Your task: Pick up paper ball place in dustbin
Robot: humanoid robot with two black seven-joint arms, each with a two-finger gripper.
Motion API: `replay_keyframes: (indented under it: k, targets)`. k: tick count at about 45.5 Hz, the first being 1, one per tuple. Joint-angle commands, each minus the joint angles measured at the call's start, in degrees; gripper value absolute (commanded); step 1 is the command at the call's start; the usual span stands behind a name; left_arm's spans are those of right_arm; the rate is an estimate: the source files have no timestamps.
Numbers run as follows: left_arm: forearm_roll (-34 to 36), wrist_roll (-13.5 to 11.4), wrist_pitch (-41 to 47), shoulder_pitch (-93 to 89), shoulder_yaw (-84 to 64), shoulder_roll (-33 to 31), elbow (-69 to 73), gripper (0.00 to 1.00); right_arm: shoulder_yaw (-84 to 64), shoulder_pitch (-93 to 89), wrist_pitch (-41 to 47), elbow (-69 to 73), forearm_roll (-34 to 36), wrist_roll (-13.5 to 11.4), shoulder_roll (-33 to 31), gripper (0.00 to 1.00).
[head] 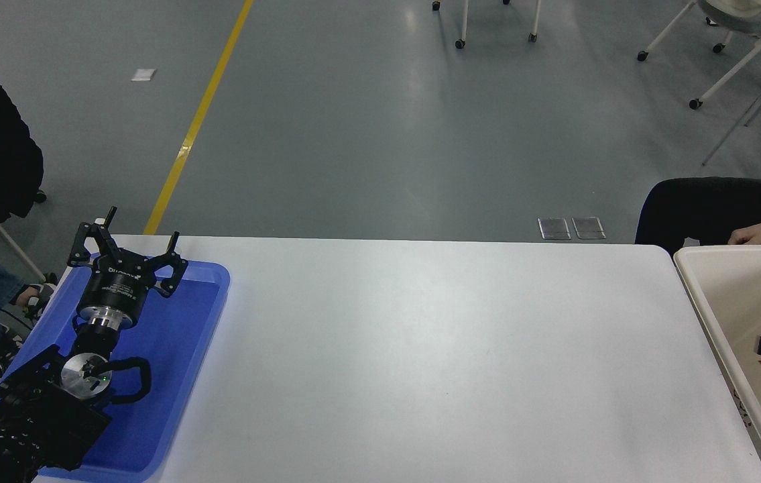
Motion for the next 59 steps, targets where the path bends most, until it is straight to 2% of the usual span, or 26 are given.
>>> replay_keyframes:
  k: [1,7,16,26,35,37,47,59]
  targets:
    - [0.00,0.07,0.00,-0.07,0.00,0.01,0.00,1.00,0.65,0.42,-1.23,-0.14,0.33,0.41,-0.04,1.00]
    - [0.00,-0.02,0.00,-0.07,0.00,0.01,0.00,1.00,3.28,1.64,-1.50,-0.14,0.42,0.50,-0.21,1.00]
    - [0.00,0.07,0.00,-0.07,0.00,0.01,0.00,1.00,19.96,4.11,-1.59,0.21,0.42,0.41,-0.39,1.00]
    - [0.00,0.07,0.00,0.01,0.00,0.01,0.00,1.00,50.54,5.69,-1.67,4.33,0.51,0.50,-0.56,1.00]
    - [0.00,-0.02,0.00,0.01,0.00,0.01,0.00,1.00,86.90,1.13,-1.32,18.29,0.42,0.50,-1.71,1.00]
    - [0.00,-0.02,0.00,0.01,0.00,0.01,0.00,1.00,90.89,0.25,-1.32,21.64,0.42,0.41,-1.53,1.00]
    - [0.00,-0.02,0.00,0.01,0.00,0.01,0.00,1.00,98.21,-4.24,0.25,35.18,2.96,0.41,1.72,1.00]
    - [0.00,-0.02,0.00,0.01,0.00,0.01,0.00,1.00,98.21,-5.29,8.95,36.69,16.05,0.41,7.87,1.00]
